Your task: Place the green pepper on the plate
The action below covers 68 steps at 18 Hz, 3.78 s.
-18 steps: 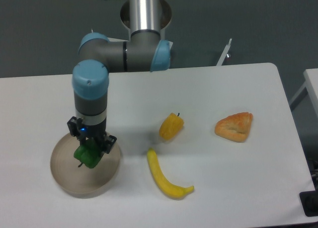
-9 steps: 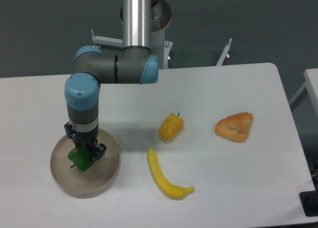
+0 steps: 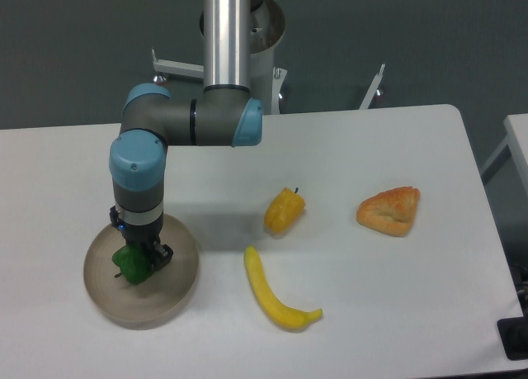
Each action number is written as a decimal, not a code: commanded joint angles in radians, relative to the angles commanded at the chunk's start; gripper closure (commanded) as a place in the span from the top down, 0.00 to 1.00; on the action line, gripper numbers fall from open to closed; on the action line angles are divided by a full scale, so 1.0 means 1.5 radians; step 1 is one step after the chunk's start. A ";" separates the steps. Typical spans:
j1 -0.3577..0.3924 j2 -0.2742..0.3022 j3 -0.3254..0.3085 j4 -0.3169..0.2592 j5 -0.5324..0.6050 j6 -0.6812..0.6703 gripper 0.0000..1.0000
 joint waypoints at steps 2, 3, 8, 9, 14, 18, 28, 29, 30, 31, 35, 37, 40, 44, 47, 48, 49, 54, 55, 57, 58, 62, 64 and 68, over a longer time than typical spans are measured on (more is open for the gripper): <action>0.000 0.000 0.000 0.000 -0.012 -0.009 0.48; 0.000 0.000 -0.001 0.000 -0.013 -0.013 0.48; 0.001 -0.002 0.000 -0.001 -0.014 -0.016 0.49; 0.000 -0.002 -0.001 -0.001 -0.016 -0.017 0.49; 0.001 -0.002 -0.001 -0.001 -0.021 -0.029 0.50; 0.001 -0.003 -0.001 -0.001 -0.020 -0.029 0.52; 0.001 -0.008 0.000 -0.002 -0.018 -0.029 0.80; 0.001 -0.008 0.000 -0.002 -0.018 -0.029 0.81; 0.002 -0.006 0.000 -0.002 -0.018 -0.029 0.88; 0.002 -0.005 0.000 -0.002 -0.018 -0.029 0.93; 0.006 0.001 0.000 -0.003 -0.020 -0.031 1.00; 0.013 0.004 -0.001 -0.003 -0.017 -0.031 1.00; 0.033 0.020 -0.001 -0.006 -0.013 -0.025 1.00; 0.085 0.041 0.004 -0.009 -0.010 -0.012 1.00; 0.143 0.042 0.012 -0.010 -0.006 0.046 1.00; 0.155 0.041 0.014 -0.009 -0.006 0.067 1.00; 0.184 0.041 0.020 -0.010 -0.006 0.094 1.00; 0.266 0.032 0.052 -0.010 0.022 0.187 1.00; 0.270 0.027 0.058 -0.010 0.033 0.206 1.00; 0.288 0.018 0.067 -0.010 0.065 0.245 1.00; 0.292 0.015 0.075 -0.010 0.073 0.257 1.00; 0.311 0.005 0.107 -0.015 0.082 0.282 1.00; 0.310 -0.001 0.117 -0.015 0.083 0.281 1.00; 0.310 -0.004 0.125 -0.015 0.105 0.285 1.00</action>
